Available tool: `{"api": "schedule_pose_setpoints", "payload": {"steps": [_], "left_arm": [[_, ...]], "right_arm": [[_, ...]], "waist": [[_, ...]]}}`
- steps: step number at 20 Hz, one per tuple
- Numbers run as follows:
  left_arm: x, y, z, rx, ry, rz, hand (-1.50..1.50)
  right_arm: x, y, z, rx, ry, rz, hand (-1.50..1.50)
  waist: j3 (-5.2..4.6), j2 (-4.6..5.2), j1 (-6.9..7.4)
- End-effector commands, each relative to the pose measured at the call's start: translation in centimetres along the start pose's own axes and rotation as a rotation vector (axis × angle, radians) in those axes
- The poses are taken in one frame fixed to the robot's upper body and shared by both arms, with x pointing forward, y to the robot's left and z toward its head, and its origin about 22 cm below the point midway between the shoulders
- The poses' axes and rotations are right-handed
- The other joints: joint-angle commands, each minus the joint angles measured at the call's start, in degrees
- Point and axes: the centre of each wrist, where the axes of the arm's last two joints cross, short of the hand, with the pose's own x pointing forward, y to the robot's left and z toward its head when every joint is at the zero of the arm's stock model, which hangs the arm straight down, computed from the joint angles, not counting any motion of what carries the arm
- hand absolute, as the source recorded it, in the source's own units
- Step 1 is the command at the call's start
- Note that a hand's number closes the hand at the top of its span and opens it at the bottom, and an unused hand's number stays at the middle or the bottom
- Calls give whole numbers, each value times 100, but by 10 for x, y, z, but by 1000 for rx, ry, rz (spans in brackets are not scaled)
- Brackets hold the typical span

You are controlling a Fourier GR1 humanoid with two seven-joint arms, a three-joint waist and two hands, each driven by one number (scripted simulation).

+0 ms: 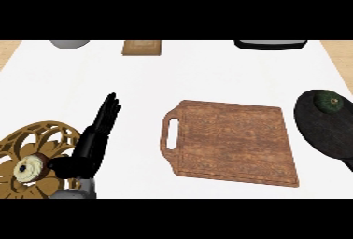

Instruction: Pick the squash from the cutting board and place it in the pan

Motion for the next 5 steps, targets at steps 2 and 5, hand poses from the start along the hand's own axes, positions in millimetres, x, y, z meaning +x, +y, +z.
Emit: {"api": "schedule_pose_setpoints", "payload": {"steps": [2, 5], "left_arm": [[-1, -16, -13, 0, 1, -8, 0], [5, -10, -12, -14, 8, -1, 0]], "right_arm": [[-13, 5, 17, -5, -16, 53, -150], [12, -22, 6, -33, -54, 120, -150]], "waist": [[2, 4, -7], [1, 2, -15]]}}
